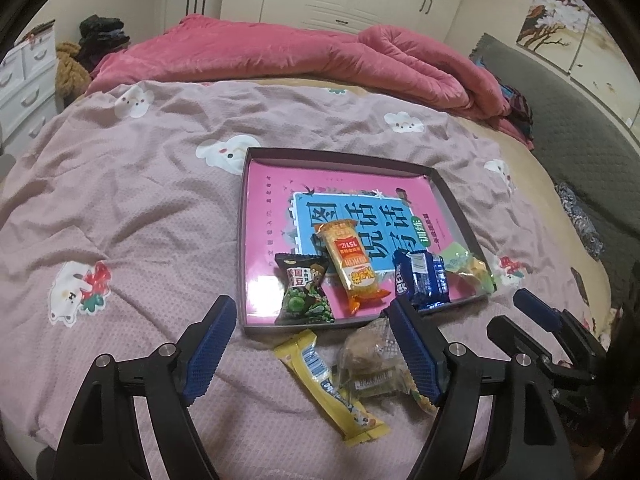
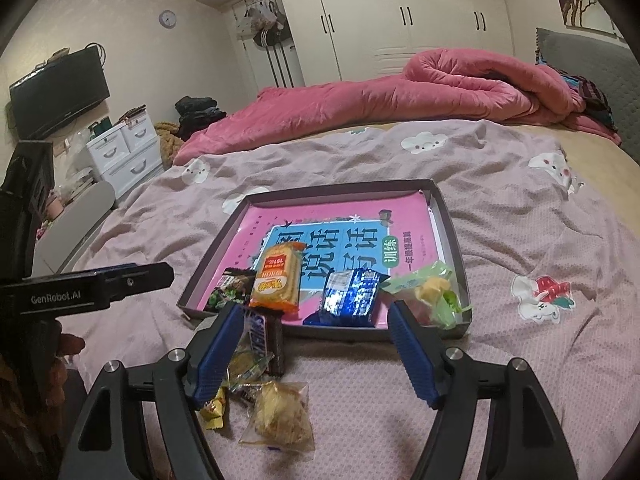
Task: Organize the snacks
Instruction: 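Move both open tools toward the clear pastry bags beside the tray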
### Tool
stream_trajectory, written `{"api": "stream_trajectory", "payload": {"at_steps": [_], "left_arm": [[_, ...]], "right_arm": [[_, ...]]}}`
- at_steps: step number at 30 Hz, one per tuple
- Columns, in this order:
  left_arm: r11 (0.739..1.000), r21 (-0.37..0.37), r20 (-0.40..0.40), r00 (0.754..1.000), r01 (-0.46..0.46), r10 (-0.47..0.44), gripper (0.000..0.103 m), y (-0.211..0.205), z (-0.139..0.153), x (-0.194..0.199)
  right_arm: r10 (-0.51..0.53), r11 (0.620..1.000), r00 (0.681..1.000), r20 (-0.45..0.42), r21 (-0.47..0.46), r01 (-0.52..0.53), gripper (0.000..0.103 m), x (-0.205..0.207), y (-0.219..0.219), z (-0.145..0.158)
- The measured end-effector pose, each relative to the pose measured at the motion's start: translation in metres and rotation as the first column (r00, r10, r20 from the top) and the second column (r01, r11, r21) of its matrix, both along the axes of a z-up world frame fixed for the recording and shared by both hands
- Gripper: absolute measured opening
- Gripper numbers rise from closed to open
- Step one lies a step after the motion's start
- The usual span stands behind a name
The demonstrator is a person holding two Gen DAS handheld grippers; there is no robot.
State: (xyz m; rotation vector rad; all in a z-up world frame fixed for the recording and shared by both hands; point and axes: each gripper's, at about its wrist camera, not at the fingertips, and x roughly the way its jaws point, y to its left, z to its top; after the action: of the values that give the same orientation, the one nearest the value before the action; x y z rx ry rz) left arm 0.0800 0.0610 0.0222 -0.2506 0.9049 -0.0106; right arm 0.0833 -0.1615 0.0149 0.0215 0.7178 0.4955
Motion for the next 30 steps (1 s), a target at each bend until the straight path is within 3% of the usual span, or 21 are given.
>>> {"api": "stream_trajectory", "payload": {"at_steps": [30], "left_arm": [[0.995, 0.038, -0.043, 0.995, 0.088, -0.086, 0.080, -0.022, -0.009, -0.021]], "right_arm": [[0.119, 0.990, 0.992, -0.052, -0.075, -0.122, 0.074, -0.042, 0.015, -0.019]]}}
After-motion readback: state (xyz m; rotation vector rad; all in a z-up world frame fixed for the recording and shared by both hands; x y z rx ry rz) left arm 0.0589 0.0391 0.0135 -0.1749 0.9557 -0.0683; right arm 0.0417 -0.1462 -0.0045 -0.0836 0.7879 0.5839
